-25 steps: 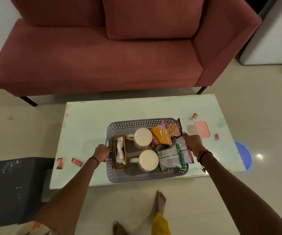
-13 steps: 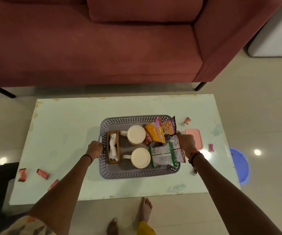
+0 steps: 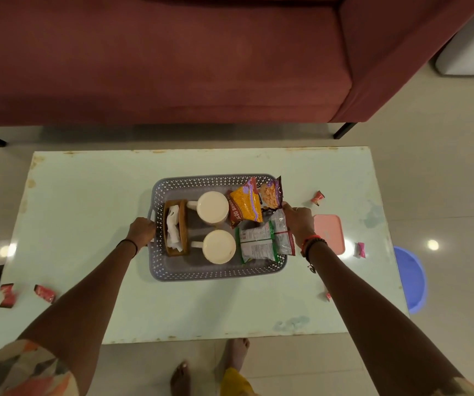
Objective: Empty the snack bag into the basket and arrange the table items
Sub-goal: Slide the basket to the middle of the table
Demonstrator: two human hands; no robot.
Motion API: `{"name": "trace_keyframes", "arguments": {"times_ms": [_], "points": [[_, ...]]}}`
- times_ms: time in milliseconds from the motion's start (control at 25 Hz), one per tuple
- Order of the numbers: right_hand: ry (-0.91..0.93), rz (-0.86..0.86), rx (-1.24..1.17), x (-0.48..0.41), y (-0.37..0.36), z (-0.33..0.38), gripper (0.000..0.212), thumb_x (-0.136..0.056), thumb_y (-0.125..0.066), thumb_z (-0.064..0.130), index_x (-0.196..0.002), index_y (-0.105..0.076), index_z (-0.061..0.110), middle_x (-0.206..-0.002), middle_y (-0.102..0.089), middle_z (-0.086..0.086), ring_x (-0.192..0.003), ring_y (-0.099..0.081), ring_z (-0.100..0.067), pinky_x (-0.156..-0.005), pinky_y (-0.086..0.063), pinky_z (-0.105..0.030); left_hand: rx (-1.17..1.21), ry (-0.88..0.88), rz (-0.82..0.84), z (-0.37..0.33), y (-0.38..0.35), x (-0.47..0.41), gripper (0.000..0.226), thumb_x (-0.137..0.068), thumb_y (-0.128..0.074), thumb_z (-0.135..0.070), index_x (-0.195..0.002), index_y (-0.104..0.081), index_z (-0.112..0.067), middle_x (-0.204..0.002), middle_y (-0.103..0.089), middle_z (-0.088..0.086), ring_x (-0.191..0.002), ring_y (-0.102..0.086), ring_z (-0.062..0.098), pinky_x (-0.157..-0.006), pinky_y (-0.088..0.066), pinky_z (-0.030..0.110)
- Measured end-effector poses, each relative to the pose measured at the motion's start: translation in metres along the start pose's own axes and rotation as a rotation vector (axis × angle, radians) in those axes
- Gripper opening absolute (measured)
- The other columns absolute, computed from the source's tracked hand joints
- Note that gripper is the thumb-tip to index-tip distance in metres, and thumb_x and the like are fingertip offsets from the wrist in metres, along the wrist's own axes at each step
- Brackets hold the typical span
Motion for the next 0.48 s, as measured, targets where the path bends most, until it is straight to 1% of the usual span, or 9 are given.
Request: {"name": "trace_keyframes", "arguments": {"times_ms": [40,160,200,240,280,360,400,440,480], "points": [[-0.001,0.008,0.001,-0.001,-0.002,0.001,0.048,-0.09,-0.056,0.041,-0.055,-0.04,0.012,-0.058,-0.044,-0.004,-0.059,-0.041,-0.02,-0.06,-0.033,-0.029,-0.011,0.001,0.002,0.001,-0.001,-0.001,0.03,-0.093,-0.043,-0.003,-0.11,-0.058,0.017,-0.114,-0.061,0.034,-0.106,-0.061,0.046,-0.088,-0.054,0.047],[0.004,-0.003,0.016,-0.001,-0.003,0.002,0.05,-0.09,-0.057,0.04,-0.052,-0.036,0.014,-0.054,-0.038,-0.003,-0.051,-0.033,-0.016,-0.05,-0.025,-0.027,0.022,0.012,0.014,0.006,-0.004,-0.008,0.026,-0.089,-0.046,0.001,-0.101,-0.061,0.018,-0.109,-0.063,0.036,-0.1,-0.063,0.047,-0.072,-0.06,0.041],[0.012,-0.006,0.022,-0.002,-0.002,0.003,0.051,-0.09,-0.057,0.039,-0.052,-0.035,0.014,-0.053,-0.038,-0.003,-0.05,-0.033,-0.016,-0.05,-0.024,-0.027,0.037,0.014,0.011,0.007,-0.005,-0.009,0.025,-0.088,-0.046,0.002,-0.1,-0.061,0.018,-0.108,-0.063,0.036,-0.099,-0.064,0.047,-0.073,-0.059,0.042],[0.02,-0.004,0.027,-0.002,-0.002,0.003,0.051,-0.09,-0.056,0.039,-0.051,-0.035,0.014,-0.053,-0.038,-0.003,-0.05,-0.033,-0.017,-0.05,-0.024,-0.027,0.038,0.006,0.004,0.007,-0.006,-0.009,0.023,-0.088,-0.046,0.001,-0.096,-0.062,0.017,-0.106,-0.064,0.035,-0.099,-0.064,0.047,-0.078,-0.057,0.044],[0.025,0.006,0.031,-0.003,-0.002,0.003,0.051,-0.091,-0.056,0.038,-0.051,-0.035,0.014,-0.053,-0.037,-0.003,-0.051,-0.033,-0.017,-0.051,-0.024,-0.027,0.016,-0.011,-0.009,0.005,-0.005,-0.008,0.021,-0.089,-0.046,0.0,-0.088,-0.062,0.014,-0.102,-0.064,0.035,-0.097,-0.064,0.047,-0.081,-0.054,0.045],[0.028,0.029,0.044,-0.002,-0.004,0.005,0.051,-0.092,-0.054,0.037,-0.05,-0.035,0.015,-0.053,-0.038,-0.002,-0.051,-0.033,-0.017,-0.054,-0.026,-0.027,-0.078,-0.076,-0.027,-0.001,-0.001,-0.004,0.025,-0.09,-0.045,-0.005,-0.069,-0.056,0.003,-0.088,-0.062,0.031,-0.092,-0.063,0.044,-0.082,-0.049,0.045],[0.034,0.027,0.051,-0.001,-0.004,0.006,0.05,-0.093,-0.053,0.035,-0.05,-0.035,0.015,-0.054,-0.039,-0.002,-0.051,-0.034,-0.017,-0.056,-0.028,-0.027,-0.129,-0.11,-0.033,-0.004,0.0,-0.001,0.027,-0.091,-0.045,-0.007,-0.067,-0.054,0.0,-0.088,-0.062,0.031,-0.092,-0.061,0.043,-0.083,-0.048,0.045],[0.047,0.011,0.058,0.0,-0.002,0.009,0.05,-0.093,-0.053,0.034,-0.05,-0.036,0.015,-0.054,-0.04,-0.003,-0.052,-0.036,-0.018,-0.059,-0.031,-0.028,-0.157,-0.132,-0.04,-0.006,0.002,0.002,0.025,-0.092,-0.045,-0.009,-0.071,-0.056,0.001,-0.093,-0.064,0.031,-0.094,-0.061,0.043,-0.084,-0.047,0.044],[0.067,-0.013,0.066,0.003,0.001,0.012,0.048,-0.094,-0.052,0.031,-0.051,-0.037,0.015,-0.056,-0.044,-0.004,-0.056,-0.041,-0.02,-0.062,-0.035,-0.03,-0.169,-0.146,-0.049,-0.006,0.004,0.004,0.023,-0.092,-0.046,-0.011,-0.082,-0.061,0.004,-0.101,-0.065,0.03,-0.098,-0.06,0.042,-0.084,-0.046,0.042]]}}
Point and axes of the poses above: each hand's wrist, its own x-axis away from the middle knuckle, its own y-axis out of the back of the hand, z = x × y, the point moved 10 cm from there along -x, towards the middle knuckle
